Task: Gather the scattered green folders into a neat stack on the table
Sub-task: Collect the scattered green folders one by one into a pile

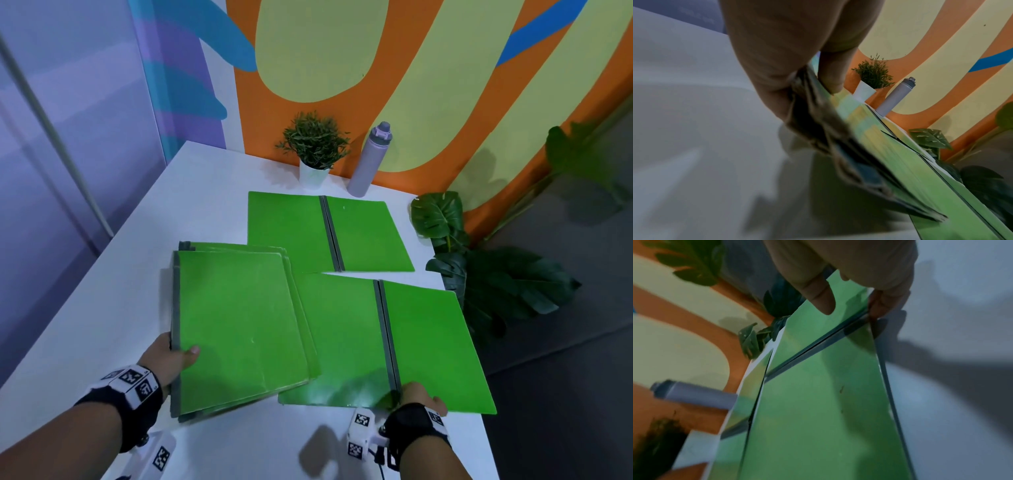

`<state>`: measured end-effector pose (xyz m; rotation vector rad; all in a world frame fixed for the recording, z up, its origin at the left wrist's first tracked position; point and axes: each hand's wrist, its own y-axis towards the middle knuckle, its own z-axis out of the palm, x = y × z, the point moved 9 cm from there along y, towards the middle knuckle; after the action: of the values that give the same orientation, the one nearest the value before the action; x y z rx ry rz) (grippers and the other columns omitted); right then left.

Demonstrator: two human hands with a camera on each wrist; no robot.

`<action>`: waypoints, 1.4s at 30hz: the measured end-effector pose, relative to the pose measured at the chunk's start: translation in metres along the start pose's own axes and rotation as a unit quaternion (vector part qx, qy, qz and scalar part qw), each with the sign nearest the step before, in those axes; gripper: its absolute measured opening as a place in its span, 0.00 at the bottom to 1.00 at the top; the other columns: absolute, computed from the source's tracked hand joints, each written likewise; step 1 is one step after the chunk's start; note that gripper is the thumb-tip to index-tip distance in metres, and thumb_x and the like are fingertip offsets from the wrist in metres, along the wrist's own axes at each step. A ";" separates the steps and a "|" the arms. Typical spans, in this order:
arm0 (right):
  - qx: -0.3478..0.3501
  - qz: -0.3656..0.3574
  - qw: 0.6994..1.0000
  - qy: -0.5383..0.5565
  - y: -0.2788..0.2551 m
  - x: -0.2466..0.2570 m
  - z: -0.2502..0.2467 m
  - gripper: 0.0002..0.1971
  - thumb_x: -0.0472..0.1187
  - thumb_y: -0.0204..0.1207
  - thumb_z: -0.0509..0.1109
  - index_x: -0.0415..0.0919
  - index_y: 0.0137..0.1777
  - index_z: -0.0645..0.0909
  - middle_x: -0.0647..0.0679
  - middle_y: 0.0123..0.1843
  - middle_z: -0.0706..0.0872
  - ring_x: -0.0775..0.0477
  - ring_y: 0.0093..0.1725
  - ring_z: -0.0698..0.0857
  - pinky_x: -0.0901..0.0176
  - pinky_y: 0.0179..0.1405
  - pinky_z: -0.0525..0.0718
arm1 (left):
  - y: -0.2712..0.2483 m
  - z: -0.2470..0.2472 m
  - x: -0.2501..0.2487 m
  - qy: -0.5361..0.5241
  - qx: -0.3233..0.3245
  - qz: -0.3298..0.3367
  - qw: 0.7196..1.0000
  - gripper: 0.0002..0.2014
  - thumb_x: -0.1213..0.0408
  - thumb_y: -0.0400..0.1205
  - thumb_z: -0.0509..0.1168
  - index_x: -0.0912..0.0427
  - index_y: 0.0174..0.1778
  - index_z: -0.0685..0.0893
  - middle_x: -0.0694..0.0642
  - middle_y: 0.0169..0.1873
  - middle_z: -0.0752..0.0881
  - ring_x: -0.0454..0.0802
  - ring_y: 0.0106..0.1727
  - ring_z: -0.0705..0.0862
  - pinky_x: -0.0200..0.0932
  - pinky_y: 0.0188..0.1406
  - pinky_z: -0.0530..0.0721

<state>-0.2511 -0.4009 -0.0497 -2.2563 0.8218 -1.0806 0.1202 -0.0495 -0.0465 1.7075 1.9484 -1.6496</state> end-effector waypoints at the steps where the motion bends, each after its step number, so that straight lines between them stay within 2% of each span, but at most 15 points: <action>1: 0.006 -0.005 0.999 0.049 0.000 0.005 0.003 0.34 0.29 0.73 0.65 0.38 0.80 0.60 0.34 0.76 0.70 0.32 0.66 0.76 0.48 0.52 0.73 | 0.002 0.002 0.004 -0.008 0.001 -0.007 1.000 0.31 0.61 0.77 0.71 0.66 0.73 0.68 0.67 0.65 0.79 0.69 0.66 0.77 0.68 0.68 0.75; 4: 0.023 -0.038 0.983 0.177 -0.009 0.026 0.011 0.37 0.23 0.73 0.66 0.43 0.80 0.61 0.38 0.77 0.71 0.38 0.58 0.78 0.50 0.52 0.76 | 0.013 0.008 0.020 -0.040 0.008 -0.031 0.999 0.31 0.59 0.74 0.74 0.66 0.69 0.71 0.66 0.60 0.81 0.72 0.65 0.79 0.70 0.65 0.77; 9: 0.008 -0.161 0.941 0.297 -0.048 0.079 0.004 0.19 0.30 0.76 0.68 0.47 0.65 0.82 0.46 0.61 0.85 0.48 0.40 0.80 0.50 0.46 0.84 | 0.037 0.017 0.042 -0.109 0.030 -0.054 0.992 0.31 0.59 0.68 0.76 0.67 0.62 0.74 0.69 0.55 0.83 0.71 0.58 0.82 0.70 0.60 0.80; 13: 0.029 -0.308 0.882 0.355 -0.117 0.143 -0.014 0.17 0.37 0.78 0.67 0.47 0.67 0.80 0.47 0.63 0.83 0.51 0.56 0.83 0.57 0.60 0.80 | 0.056 0.023 0.048 -0.140 0.045 -0.053 0.988 0.34 0.57 0.61 0.78 0.65 0.61 0.76 0.68 0.57 0.85 0.70 0.59 0.83 0.70 0.60 0.80; 16: 0.067 -0.419 0.829 0.365 -0.177 0.176 -0.018 0.16 0.39 0.78 0.68 0.49 0.65 0.80 0.45 0.62 0.83 0.64 0.50 0.83 0.69 0.54 0.81 | 0.036 0.024 0.026 -0.151 0.055 -0.036 0.986 0.31 0.57 0.63 0.78 0.64 0.60 0.78 0.68 0.56 0.86 0.71 0.58 0.83 0.71 0.59 0.80; 20: 0.149 -0.527 0.783 0.296 -0.240 0.185 0.011 0.18 0.39 0.77 0.70 0.60 0.62 0.78 0.41 0.63 0.83 0.47 0.57 0.84 0.56 0.60 0.84 | 0.010 0.024 0.005 -0.160 0.057 -0.029 0.985 0.29 0.56 0.72 0.74 0.69 0.63 0.75 0.69 0.54 0.85 0.70 0.57 0.83 0.70 0.62 0.79; 23: 0.237 -0.515 0.799 0.201 -0.249 0.155 0.064 0.21 0.41 0.74 0.72 0.65 0.62 0.75 0.49 0.61 0.84 0.49 0.56 0.84 0.57 0.60 0.84 | 0.012 0.033 0.009 -0.197 0.084 -0.044 0.976 0.36 0.51 0.70 0.74 0.66 0.70 0.73 0.70 0.64 0.83 0.71 0.62 0.82 0.73 0.62 0.78; 26: 0.329 -0.461 0.821 0.076 -0.240 0.103 0.118 0.26 0.43 0.72 0.73 0.63 0.69 0.72 0.51 0.73 0.77 0.48 0.70 0.77 0.46 0.73 0.74 | -0.011 0.041 -0.001 -0.233 0.105 -0.087 0.963 0.47 0.40 0.69 0.70 0.59 0.80 0.63 0.65 0.78 0.70 0.69 0.75 0.72 0.71 0.73 0.67; 29: 0.440 -0.371 0.817 -0.039 -0.228 0.036 0.164 0.27 0.42 0.75 0.72 0.60 0.72 0.69 0.55 0.77 0.69 0.50 0.77 0.66 0.50 0.77 0.65 | -0.018 0.048 -0.008 -0.239 0.137 -0.097 0.956 0.59 0.24 0.61 0.65 0.50 0.84 0.54 0.63 0.83 0.58 0.67 0.81 0.61 0.70 0.77 0.59; 31: 0.457 -0.352 0.810 -0.107 -0.215 0.005 0.181 0.26 0.43 0.74 0.72 0.68 0.66 0.69 0.55 0.77 0.69 0.50 0.78 0.66 0.54 0.76 0.66 | -0.018 0.044 -0.008 -0.179 0.106 -0.088 0.974 0.62 0.22 0.61 0.63 0.57 0.84 0.52 0.65 0.84 0.55 0.68 0.82 0.59 0.70 0.75 0.61; 33: 0.480 -0.330 0.789 -0.196 -0.207 -0.015 0.191 0.28 0.45 0.74 0.71 0.67 0.71 0.69 0.55 0.79 0.68 0.51 0.75 0.70 0.56 0.71 0.72 | -0.015 0.038 -0.009 -0.078 0.066 -0.063 0.993 0.66 0.22 0.58 0.64 0.65 0.82 0.54 0.69 0.81 0.61 0.70 0.79 0.65 0.69 0.72 0.68; 35: 0.502 -0.309 0.761 -0.272 -0.201 -0.023 0.197 0.29 0.47 0.75 0.70 0.61 0.76 0.67 0.57 0.76 0.69 0.50 0.65 0.78 0.61 0.51 0.83 | -0.008 0.032 -0.004 -0.004 0.027 -0.053 0.998 0.62 0.28 0.61 0.69 0.70 0.80 0.59 0.71 0.77 0.68 0.69 0.75 0.72 0.65 0.69 0.75; 36: 0.495 -0.317 0.752 -0.299 -0.197 -0.019 0.198 0.28 0.48 0.76 0.69 0.61 0.75 0.68 0.55 0.75 0.72 0.49 0.59 0.82 0.61 0.43 0.84 | -0.006 0.030 -0.002 0.011 0.007 -0.053 0.999 0.57 0.34 0.65 0.72 0.71 0.79 0.60 0.72 0.76 0.70 0.69 0.73 0.73 0.63 0.68 0.77; 39: 0.389 -0.417 0.749 -0.338 -0.180 0.032 0.202 0.20 0.47 0.78 0.65 0.56 0.70 0.75 0.48 0.56 0.86 0.57 0.37 0.82 0.55 0.42 0.85 | 0.000 0.023 0.003 -0.004 -0.026 -0.052 0.998 0.44 0.51 0.72 0.75 0.71 0.77 0.64 0.71 0.72 0.74 0.68 0.70 0.76 0.59 0.67 0.77; 42: 0.300 -0.462 0.758 -0.349 -0.155 0.094 0.208 0.18 0.44 0.80 0.63 0.49 0.70 0.76 0.44 0.57 0.85 0.51 0.45 0.84 0.61 0.48 0.83 | 0.003 0.015 -0.001 -0.021 -0.042 -0.030 0.998 0.42 0.49 0.70 0.76 0.70 0.73 0.68 0.70 0.66 0.79 0.67 0.64 0.79 0.58 0.63 0.80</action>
<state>0.0115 -0.3227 -0.0157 -2.1428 -0.9307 -0.5639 0.1139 -0.0614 -0.0544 1.5863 2.0375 -1.5854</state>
